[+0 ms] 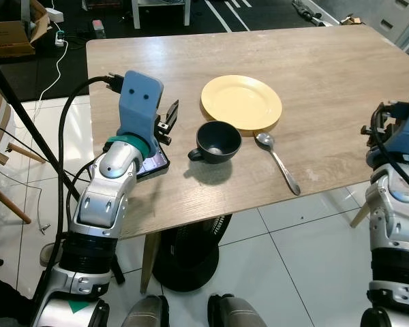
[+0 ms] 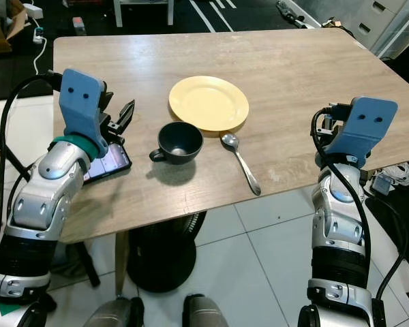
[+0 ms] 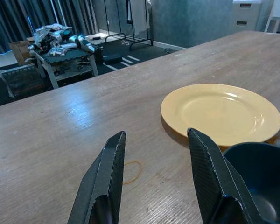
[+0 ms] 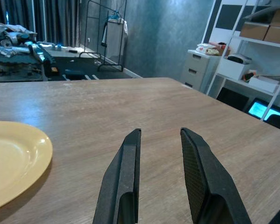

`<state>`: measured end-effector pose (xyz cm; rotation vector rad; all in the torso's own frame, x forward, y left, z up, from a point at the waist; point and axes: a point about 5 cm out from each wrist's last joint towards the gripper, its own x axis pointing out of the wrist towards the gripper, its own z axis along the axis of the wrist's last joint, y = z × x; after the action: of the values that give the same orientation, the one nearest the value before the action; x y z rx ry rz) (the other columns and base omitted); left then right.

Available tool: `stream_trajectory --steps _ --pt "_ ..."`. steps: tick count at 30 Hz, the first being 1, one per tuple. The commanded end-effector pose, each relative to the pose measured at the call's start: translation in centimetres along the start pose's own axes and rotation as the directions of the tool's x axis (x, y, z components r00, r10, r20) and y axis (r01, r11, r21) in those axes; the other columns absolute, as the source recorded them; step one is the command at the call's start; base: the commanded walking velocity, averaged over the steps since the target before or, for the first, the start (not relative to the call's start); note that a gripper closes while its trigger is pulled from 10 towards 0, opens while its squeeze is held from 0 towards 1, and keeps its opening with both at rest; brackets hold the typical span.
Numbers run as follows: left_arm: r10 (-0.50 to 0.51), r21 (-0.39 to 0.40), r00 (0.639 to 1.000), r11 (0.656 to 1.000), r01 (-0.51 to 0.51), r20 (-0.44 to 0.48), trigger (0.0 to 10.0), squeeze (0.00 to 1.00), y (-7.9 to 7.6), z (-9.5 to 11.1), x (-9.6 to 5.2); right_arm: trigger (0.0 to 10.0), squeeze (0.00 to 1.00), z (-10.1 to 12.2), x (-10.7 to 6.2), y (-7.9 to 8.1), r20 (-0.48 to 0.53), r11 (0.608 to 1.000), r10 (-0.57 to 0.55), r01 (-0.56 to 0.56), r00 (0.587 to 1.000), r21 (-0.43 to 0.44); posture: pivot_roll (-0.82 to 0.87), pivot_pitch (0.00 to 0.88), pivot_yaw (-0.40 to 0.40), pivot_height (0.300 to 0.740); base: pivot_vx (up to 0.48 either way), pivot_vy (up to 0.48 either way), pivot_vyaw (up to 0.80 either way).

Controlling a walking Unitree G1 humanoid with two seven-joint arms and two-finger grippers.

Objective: Setting the table

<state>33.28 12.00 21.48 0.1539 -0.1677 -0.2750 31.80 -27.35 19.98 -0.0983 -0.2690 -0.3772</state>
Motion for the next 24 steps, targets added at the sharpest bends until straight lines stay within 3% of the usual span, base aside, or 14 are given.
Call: stream_trajectory --steps 1,12,16,24 --pt "-0.006 0.015 1.000 1.000 0.006 -0.016 10.0 0.00 0.0 -0.4 -0.3 10.0 0.00 -0.4 -0.2 0.2 -0.019 1.000 -0.002 0.002 1.000 0.007 -0.02 0.014 -0.020 0.740 0.000 0.000 0.00" --pt "-0.001 0.011 1.000 1.000 0.001 -0.007 10.0 0.00 -0.2 -0.4 0.0 10.0 0.00 -0.6 0.2 -0.1 -0.040 1.000 0.002 -0.003 0.999 -0.008 -0.01 0.001 -0.051 0.740 0.000 0.000 0.00" --pt "0.037 0.008 0.999 0.999 -0.037 -0.003 10.0 0.00 0.3 -0.4 -0.2 10.0 0.00 -0.5 0.9 0.8 -0.038 1.000 0.022 -0.021 0.999 0.004 0.01 0.000 -0.062 0.740 0.000 0.000 0.00" --pt "0.062 0.015 0.998 0.998 -0.062 -0.018 10.0 0.00 1.1 -0.7 -0.5 10.0 0.00 -0.8 0.6 1.5 -0.046 0.999 0.034 -0.033 0.998 0.019 0.02 0.007 -0.052 0.740 0.000 0.000 0.00"
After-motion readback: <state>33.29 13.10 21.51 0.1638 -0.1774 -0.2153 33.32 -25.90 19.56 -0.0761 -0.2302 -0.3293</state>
